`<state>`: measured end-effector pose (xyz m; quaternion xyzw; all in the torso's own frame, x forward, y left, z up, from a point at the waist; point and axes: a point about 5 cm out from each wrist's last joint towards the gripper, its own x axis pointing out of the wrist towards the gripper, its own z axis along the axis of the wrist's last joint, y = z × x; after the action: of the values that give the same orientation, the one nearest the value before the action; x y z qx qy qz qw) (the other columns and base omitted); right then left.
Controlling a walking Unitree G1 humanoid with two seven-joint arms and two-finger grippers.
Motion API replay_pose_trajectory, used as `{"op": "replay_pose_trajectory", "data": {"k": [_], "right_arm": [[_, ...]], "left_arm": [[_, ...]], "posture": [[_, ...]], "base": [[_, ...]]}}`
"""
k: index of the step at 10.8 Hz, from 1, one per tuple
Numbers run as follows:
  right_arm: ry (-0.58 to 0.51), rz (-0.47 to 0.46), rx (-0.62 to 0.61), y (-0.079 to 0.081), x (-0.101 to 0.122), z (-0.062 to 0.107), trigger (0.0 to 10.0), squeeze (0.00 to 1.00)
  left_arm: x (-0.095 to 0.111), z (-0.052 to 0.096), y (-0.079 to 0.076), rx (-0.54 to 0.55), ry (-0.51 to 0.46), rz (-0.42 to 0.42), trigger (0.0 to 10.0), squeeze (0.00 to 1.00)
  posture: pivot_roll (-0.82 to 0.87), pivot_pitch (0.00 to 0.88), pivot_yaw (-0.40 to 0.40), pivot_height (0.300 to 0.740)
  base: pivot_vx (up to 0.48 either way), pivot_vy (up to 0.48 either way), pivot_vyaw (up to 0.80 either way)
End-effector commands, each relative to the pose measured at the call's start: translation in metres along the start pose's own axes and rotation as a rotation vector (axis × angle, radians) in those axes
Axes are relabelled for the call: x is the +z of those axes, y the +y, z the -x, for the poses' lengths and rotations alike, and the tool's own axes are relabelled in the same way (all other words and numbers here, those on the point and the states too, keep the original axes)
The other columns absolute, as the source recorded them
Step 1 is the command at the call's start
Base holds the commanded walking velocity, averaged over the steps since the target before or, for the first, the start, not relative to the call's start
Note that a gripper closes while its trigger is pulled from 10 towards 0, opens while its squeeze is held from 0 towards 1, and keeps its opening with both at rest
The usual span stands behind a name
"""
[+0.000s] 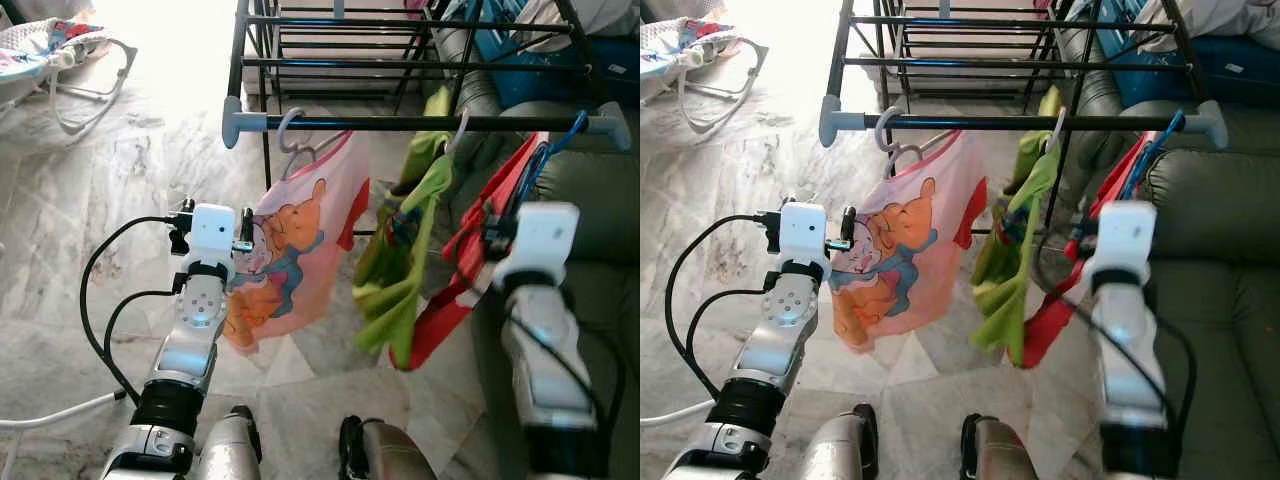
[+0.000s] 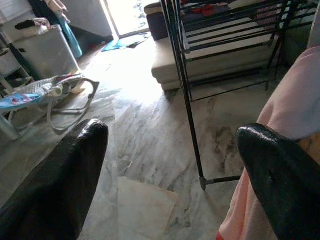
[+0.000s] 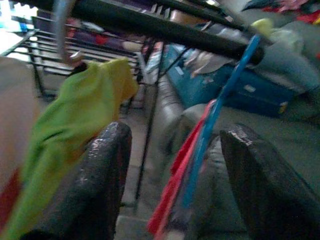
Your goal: Hang hanger
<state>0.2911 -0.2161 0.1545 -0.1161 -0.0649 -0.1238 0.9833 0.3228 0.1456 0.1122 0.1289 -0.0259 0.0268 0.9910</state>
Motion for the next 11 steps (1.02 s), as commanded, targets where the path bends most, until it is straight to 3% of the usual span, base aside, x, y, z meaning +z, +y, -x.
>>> {"op": "replay_pose_trajectory", "data": {"k": [1,4,8,9,11], "right_arm": [[0.051,0.022,-0.053,-0.007,-0.009,0.0,10.0,1.0],[0.177,0.0,-0.146,-0.006,-0.026,-0.007,10.0,1.0],[0.328,-0.028,-0.226,-0.019,-0.042,-0.042,10.0,1.0],[0.385,-0.052,-0.214,-0.016,-0.049,-0.051,10.0,0.91],[0.418,-0.123,-0.199,-0.003,-0.049,-0.063,10.0,0.45]], "left_arm": [[-0.003,0.0,0.0,-0.001,0.014,-0.014,10.0,0.0],[-0.004,0.0,-0.001,-0.005,0.021,-0.013,10.0,0.0],[-0.006,0.001,-0.003,-0.018,0.031,-0.014,10.0,0.0],[-0.006,0.0,-0.003,-0.02,0.035,-0.013,10.0,0.0],[-0.007,0.0,-0.004,-0.023,0.037,-0.013,10.0,0.0]], "posture": [[-0.11,0.173,0.0,0.74],[-0.1,0.172,-0.001,0.74],[-0.1,0.174,-0.001,0.74],[-0.1,0.174,-0.001,0.74],[-0.09,0.18,-0.005,0.74]], "base": [[0.0,0.0,0.0],[0.0,0.0,0.0],[0.0,0.0,0.0],[0.0,0.0,0.0],[0.0,0.0,0.0]]}}
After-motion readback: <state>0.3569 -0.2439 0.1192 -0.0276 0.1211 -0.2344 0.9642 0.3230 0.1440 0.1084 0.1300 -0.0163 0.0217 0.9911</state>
